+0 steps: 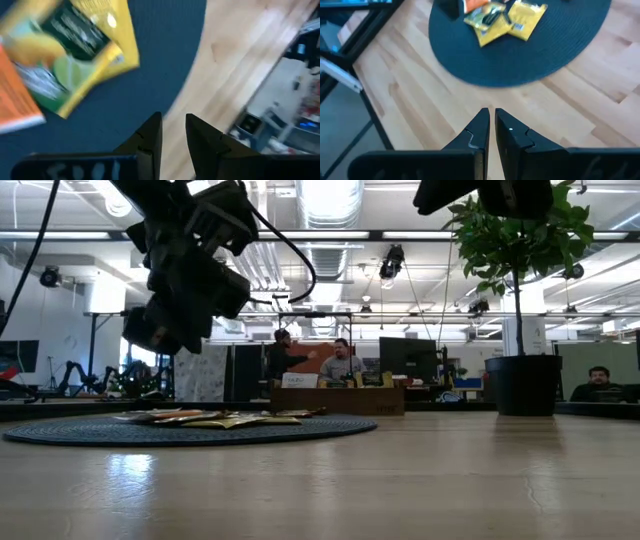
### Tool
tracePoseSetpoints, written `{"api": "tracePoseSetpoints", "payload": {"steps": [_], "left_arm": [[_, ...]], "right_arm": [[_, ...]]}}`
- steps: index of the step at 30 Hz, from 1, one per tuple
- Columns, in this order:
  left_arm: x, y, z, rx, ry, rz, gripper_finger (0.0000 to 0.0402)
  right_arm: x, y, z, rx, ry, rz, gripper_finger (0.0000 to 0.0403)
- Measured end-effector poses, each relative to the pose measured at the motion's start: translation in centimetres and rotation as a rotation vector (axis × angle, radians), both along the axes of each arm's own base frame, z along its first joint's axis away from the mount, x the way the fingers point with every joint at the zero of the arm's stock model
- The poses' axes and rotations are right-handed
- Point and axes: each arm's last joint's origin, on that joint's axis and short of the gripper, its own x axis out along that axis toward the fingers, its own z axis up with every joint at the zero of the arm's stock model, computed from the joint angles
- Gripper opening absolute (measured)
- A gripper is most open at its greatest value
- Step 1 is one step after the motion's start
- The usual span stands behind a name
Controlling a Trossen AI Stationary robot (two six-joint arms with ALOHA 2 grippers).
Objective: Pick & Place Tea
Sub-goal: Put the orange tea bag into the left section of the wooden organizer
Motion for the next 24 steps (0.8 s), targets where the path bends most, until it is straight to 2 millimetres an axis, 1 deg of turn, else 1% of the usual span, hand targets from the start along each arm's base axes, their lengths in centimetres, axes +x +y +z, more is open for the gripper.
{"api": "tracePoseSetpoints", "payload": {"steps": [3, 7, 10, 17, 24], "left_arm": [[0.1, -0.4, 0.1, -0.026, 0.008, 0.012, 0.008], [0.4, -0.8, 0.1, 0.052, -0.015, 0.038, 0.008], [0.5, -0.7, 0.1, 0.085, -0.03, 0.06, 0.008], [0.5, -0.5, 0.1, 0.08, -0.024, 0.072, 0.008], [0.5, 0.1, 0.1, 0.137, -0.027, 0.106, 0.008]], "right_arm": [[0.1, 0.2, 0.1, -0.005, -0.025, -0.006, 0.0028], [0.1, 0.8, 0.2, 0.0, -0.044, 0.017, 0.0028], [0.0, 0.9, 0.2, -0.013, -0.035, 0.053, 0.0028], [-0.1, 1.0, 0.2, -0.108, -0.015, 0.167, 0.0028], [-0.4, 1.6, 0.2, -0.112, 0.003, 0.259, 0.0028]]}}
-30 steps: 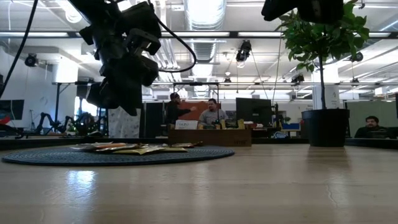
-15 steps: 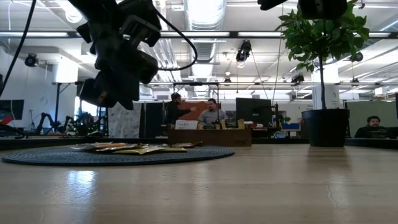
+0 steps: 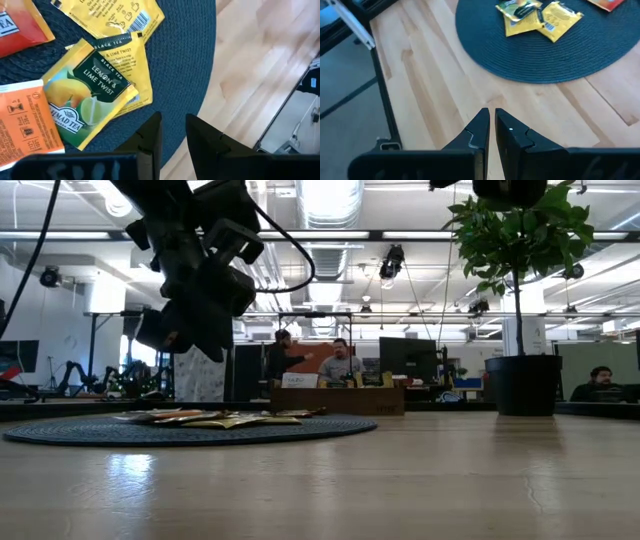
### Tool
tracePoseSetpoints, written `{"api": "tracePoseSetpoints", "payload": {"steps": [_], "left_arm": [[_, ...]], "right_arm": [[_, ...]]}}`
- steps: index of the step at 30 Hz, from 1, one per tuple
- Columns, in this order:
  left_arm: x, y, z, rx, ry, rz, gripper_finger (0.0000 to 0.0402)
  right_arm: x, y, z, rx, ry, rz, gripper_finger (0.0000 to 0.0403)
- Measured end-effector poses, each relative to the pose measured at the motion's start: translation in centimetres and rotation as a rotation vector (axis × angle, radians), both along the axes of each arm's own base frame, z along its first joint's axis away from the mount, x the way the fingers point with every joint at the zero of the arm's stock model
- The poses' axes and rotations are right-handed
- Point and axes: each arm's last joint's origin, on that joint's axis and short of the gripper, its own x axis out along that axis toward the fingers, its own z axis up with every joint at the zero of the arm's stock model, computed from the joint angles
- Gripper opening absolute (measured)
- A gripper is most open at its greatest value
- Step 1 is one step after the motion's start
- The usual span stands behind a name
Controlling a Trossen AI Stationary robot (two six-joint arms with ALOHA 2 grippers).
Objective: Pick & Place Tea
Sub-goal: Put the orange tea bag into the left section of the wooden organizer
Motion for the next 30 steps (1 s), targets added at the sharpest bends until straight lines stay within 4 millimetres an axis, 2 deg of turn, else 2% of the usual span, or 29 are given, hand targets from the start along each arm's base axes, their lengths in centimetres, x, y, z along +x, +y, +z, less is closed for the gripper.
{"api": "tracePoseSetpoints", "payload": {"steps": [15, 30], "left_arm": [[0.0, 0.0, 0.0, 0.027, -0.013, -0.038, 0.008], [0.0, 0.0, 0.0, -0.066, 0.035, 0.097, 0.008]], "right_arm": [[0.4, -0.6, 0.1, 0.026, -0.018, -0.063, 0.0028], [-0.5, 0.7, -0.1, 0.052, 0.108, 0.334, 0.0028]]}}
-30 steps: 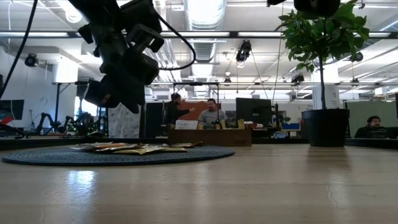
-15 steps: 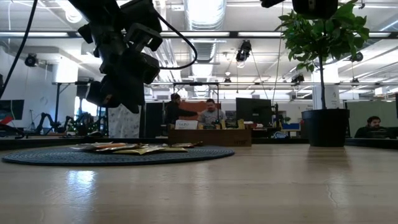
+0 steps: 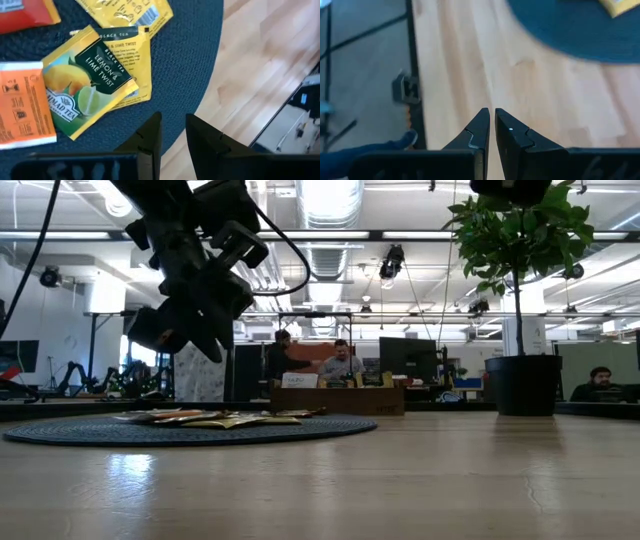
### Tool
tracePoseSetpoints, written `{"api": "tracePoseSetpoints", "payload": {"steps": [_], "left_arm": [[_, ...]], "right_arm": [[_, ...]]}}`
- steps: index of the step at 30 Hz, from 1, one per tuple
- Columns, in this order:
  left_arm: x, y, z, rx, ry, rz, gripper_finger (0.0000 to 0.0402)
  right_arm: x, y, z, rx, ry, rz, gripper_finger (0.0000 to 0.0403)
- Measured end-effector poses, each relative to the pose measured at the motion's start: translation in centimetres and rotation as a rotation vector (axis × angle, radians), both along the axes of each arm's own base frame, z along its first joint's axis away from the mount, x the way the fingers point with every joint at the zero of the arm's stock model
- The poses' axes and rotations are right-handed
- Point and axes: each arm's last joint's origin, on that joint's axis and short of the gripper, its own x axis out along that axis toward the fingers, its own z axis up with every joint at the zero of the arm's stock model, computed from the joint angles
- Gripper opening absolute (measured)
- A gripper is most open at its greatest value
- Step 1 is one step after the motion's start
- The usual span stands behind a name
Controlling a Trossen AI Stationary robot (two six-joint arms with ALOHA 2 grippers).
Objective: Pick & Place Tea
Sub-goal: Put the orange tea bag into the left section of the wooden organizer
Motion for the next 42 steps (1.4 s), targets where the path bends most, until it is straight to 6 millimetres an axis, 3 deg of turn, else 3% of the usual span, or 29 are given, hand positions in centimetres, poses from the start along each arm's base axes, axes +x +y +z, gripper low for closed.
{"api": "tracePoseSetpoints", "payload": {"steps": [18, 30, 37, 42], "left_arm": [[0.0, -0.3, 0.0, -0.006, 0.004, 0.001, 0.008], [0.0, -0.2, 0.0, -0.013, 0.007, 0.011, 0.008], [0.0, -0.2, 0.0, -0.013, 0.007, 0.012, 0.008], [0.0, -0.2, 0.0, -0.007, 0.004, 0.003, 0.008]], "right_arm": [[-0.7, 0.1, 0.8, 0.038, -0.014, -0.058, 0.0028], [-1.0, -0.3, 1.3, -0.047, -0.072, -0.068, 0.0028], [-2.2, -2.9, 2.8, -0.254, -0.121, -0.146, 0.0028], [-1.0, -6.6, 3.4, -0.316, -0.119, -0.143, 0.0028]]}}
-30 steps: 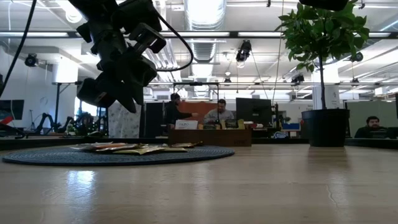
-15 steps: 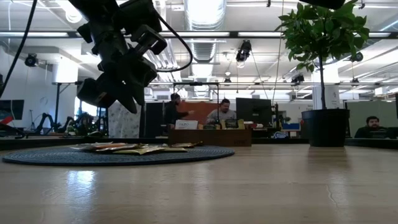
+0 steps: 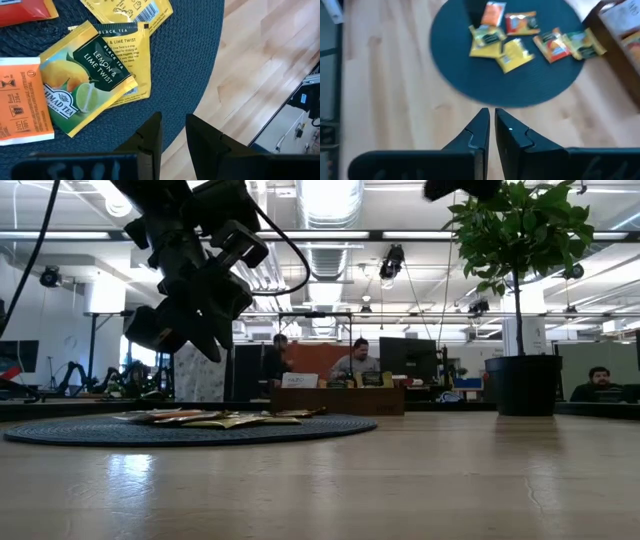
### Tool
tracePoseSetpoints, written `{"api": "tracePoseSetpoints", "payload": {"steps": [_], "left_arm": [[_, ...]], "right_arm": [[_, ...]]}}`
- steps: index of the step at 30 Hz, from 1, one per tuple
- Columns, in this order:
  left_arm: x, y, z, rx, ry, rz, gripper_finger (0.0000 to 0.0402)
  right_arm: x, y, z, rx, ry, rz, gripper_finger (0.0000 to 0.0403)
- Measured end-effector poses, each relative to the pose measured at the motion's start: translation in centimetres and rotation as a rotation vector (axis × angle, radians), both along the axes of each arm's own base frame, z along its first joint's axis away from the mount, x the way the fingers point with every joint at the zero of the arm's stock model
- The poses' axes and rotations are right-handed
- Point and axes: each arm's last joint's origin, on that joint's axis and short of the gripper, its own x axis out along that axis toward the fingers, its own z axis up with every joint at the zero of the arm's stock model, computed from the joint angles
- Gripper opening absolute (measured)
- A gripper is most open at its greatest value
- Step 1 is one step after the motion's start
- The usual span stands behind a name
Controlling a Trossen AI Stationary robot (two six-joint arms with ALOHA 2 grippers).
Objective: Pick & Place Tea
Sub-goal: Put the orange tea bag into the left section of the wooden organizer
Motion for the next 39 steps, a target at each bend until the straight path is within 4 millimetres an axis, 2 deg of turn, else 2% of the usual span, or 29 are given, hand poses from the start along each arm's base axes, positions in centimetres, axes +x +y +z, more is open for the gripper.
{"api": "tracePoseSetpoints", "payload": {"steps": [2, 5, 8, 11, 14, 17, 23, 27, 31, 39], "left_arm": [[0.0, 0.0, 0.0, 0.006, -0.001, 0.0, 0.008], [0.3, 0.3, 0.1, 0.096, -0.04, 0.023, 0.008], [1.3, 0.6, 1.2, 0.232, -0.19, 0.033, 0.008], [2.2, 1.3, 2.8, 0.349, -0.354, 0.059, 0.008], [2.6, 2.5, 4.1, 0.432, -0.448, 0.041, 0.008], [2.2, 4.6, 5.1, 0.478, -0.445, 0.019, 0.008], [-0.7, 10.2, 5.5, 0.459, -0.295, -0.024, 0.008], [-2.7, 12.7, 5.5, 0.487, -0.245, -0.005, 0.008], [-4.0, 13.4, 4.7, 0.454, -0.178, -0.03, 0.008], [-6.0, 12.1, 2.2, 0.384, 0.022, -0.187, 0.008]], "right_arm": [[0.9, -1.9, 0.1, -0.006, -0.008, -0.002, 0.0028], [2.1, -5.1, 0.4, 0.077, -0.032, 0.015, 0.0028], [2.8, -8.2, 0.6, 0.14, -0.065, 0.019, 0.0028], [2.9, -11.2, 0.7, 0.153, -0.082, -0.049, 0.0028], [2.8, -13.9, 0.6, 0.147, -0.087, -0.137, 0.0028], [2.7, -16.0, 0.2, 0.196, -0.089, -0.205, 0.0028], [4.8, -18.1, -1.1, 0.34, -0.166, -0.256, 0.0029], [6.3, -19.2, -2.2, 0.377, -0.169, -0.311, 0.0031], [7.5, -20.0, -3.0, 0.384, -0.146, -0.334, 0.0048], [10.0, -20.6, -4.6, 0.396, -0.105, -0.344, 0.0131]]}}
